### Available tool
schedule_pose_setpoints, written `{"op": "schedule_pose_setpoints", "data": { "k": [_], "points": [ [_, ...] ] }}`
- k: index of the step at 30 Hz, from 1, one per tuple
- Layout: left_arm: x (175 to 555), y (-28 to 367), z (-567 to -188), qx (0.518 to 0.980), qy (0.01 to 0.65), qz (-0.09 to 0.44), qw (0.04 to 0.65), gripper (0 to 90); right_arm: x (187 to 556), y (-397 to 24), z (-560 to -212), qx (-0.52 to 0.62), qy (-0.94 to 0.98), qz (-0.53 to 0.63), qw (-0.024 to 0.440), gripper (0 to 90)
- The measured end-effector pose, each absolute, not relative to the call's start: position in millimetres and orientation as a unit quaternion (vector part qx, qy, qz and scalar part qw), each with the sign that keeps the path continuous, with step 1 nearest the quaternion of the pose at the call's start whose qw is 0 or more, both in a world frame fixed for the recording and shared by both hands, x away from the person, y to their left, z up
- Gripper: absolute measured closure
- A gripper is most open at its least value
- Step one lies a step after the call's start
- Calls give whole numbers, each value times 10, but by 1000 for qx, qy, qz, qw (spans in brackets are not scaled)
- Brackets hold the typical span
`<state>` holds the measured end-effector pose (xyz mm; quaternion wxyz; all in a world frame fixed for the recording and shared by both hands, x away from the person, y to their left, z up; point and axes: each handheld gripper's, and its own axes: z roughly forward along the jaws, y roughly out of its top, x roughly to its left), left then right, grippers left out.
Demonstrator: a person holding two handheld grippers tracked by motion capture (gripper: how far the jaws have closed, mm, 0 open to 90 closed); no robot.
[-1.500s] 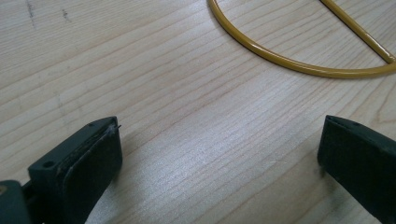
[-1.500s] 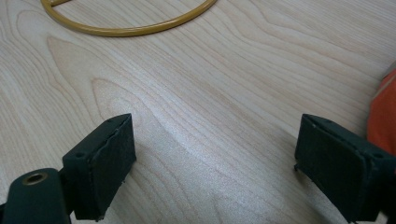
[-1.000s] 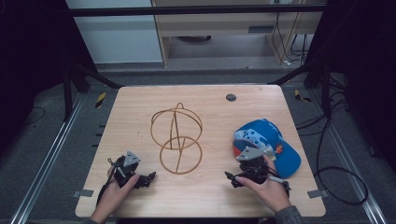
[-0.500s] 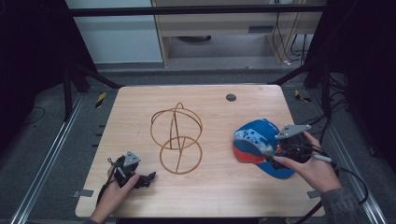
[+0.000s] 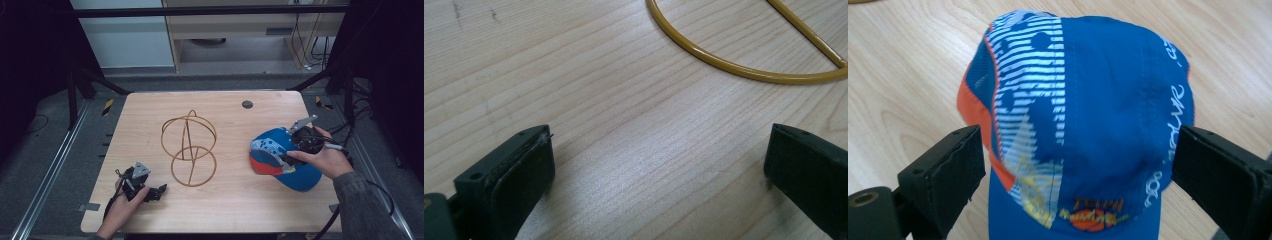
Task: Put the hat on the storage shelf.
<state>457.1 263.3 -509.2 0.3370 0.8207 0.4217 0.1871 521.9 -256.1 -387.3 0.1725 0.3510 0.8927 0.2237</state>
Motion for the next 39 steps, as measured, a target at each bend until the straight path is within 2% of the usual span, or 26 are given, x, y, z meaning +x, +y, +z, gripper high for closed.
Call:
{"op": "schedule_pose_setpoints", "data": {
  "k": [6,20,29,30,32,35,36,37,39],
  "points": [
    [4571,2633,-5092,821,422,187,337,0,5375,-2545,-3947,361,894,216,154,80],
    [4571,2633,-5092,821,422,187,337,0,5456,-2618,-4005,371,897,204,126,201],
    [4571,2633,-5092,821,422,187,337,0,5474,-2585,-4047,359,906,189,123,474],
    [4571,2633,-5092,821,422,187,337,0,5474,-2585,-4047,359,906,189,123,474],
    [4571,2633,-5092,821,422,187,337,0,5491,-2590,-4067,360,906,186,124,580],
    [4571,2633,-5092,821,422,187,337,0,5499,-2595,-4096,359,907,188,118,663],
    [4571,2633,-5092,821,422,187,337,0,5499,-2595,-4096,359,907,188,118,663],
    [4571,2633,-5092,821,422,187,337,0,5505,-2598,-4118,358,907,188,118,720],
    [4571,2633,-5092,821,422,187,337,0,5511,-2609,-4126,358,907,190,115,778]
  ]
}}
